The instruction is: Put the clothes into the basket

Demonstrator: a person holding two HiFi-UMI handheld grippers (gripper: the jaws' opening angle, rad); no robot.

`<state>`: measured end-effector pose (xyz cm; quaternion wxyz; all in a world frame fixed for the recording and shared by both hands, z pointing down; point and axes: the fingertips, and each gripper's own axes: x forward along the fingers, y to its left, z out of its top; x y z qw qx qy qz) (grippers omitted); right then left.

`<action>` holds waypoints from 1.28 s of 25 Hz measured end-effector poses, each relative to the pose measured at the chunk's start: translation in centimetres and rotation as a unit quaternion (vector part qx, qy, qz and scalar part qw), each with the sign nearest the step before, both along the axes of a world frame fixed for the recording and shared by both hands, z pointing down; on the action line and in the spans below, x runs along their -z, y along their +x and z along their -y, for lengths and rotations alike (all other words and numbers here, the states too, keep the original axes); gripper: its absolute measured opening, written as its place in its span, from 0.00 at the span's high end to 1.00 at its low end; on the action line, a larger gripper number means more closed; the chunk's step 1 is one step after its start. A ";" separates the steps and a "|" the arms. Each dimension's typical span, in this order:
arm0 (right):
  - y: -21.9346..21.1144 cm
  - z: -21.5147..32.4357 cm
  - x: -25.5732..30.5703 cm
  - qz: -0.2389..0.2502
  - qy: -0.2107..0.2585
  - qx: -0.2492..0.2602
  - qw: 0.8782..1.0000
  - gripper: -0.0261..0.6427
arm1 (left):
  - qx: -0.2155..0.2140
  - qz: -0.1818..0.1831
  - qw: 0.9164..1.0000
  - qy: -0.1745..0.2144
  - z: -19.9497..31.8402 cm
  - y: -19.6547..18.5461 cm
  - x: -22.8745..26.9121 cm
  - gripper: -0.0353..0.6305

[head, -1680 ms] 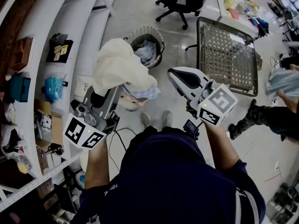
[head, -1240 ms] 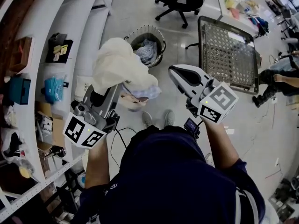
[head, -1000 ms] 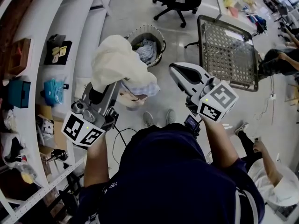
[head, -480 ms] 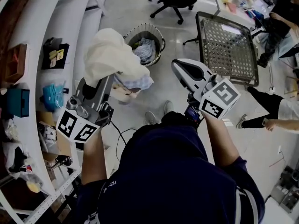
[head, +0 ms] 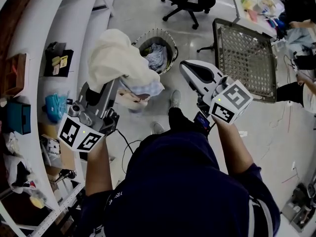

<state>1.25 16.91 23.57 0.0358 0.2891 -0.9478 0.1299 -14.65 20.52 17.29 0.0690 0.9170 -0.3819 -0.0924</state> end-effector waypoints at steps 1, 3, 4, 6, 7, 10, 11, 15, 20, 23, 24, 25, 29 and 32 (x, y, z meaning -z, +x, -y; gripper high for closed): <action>0.1 1.1 -0.2 -0.001 0.000 0.004 1.000 0.95 | 0.002 0.000 1.000 -0.002 0.9 0.2 -0.2 0.91; 0.3 3.4 -0.5 0.000 0.001 0.010 1.000 0.95 | 0.006 0.001 1.000 -0.005 2.9 0.6 -0.5 0.91; 0.5 4.7 -0.6 0.000 0.001 0.012 1.000 0.95 | 0.008 0.000 1.000 -0.006 3.9 0.9 -0.5 0.91; 1.1 7.2 -1.0 0.001 -0.003 0.017 1.000 0.95 | 0.011 -0.001 1.000 -0.009 6.0 1.6 -0.7 0.91; 1.4 8.3 -1.2 0.001 -0.006 0.019 1.000 0.95 | 0.013 -0.001 1.000 -0.012 7.0 2.0 -0.8 0.91; 2.3 11.5 -2.0 0.003 -0.020 0.028 0.999 0.95 | 0.018 0.001 1.000 -0.019 9.9 3.2 -1.1 0.91; 2.5 12.6 -2.3 0.004 -0.025 0.031 0.999 0.95 | 0.020 0.002 1.000 -0.021 10.9 3.6 -1.1 0.91; 3.7 16.8 -3.1 0.010 -0.034 0.038 0.999 0.95 | 0.029 0.006 0.999 -0.030 14.9 5.0 -1.6 0.91; 4.9 20.6 -4.4 0.013 -0.052 0.061 0.997 0.95 | 0.040 0.015 0.998 -0.044 19.4 7.0 -2.5 0.91; 5.7 22.9 -5.1 0.011 -0.051 0.067 0.996 0.95 | 0.041 0.016 0.998 -0.050 21.5 8.1 -2.9 0.91; 5.9 23.5 -5.3 0.011 -0.051 0.066 0.996 0.95 | 0.040 0.016 0.998 -0.053 22.1 8.3 -3.1 0.91; 6.0 24.1 -5.3 0.013 -0.051 0.065 0.997 0.95 | 0.039 0.017 0.998 -0.055 22.6 8.5 -3.3 0.91; 6.7 25.9 -6.1 0.015 -0.060 0.059 0.996 0.95 | 0.034 0.019 0.997 -0.062 24.7 9.2 -4.2 0.91; 6.7 26.7 -6.7 0.018 -0.064 0.056 0.996 0.95 | 0.030 0.016 0.997 -0.067 26.0 9.5 -4.9 0.91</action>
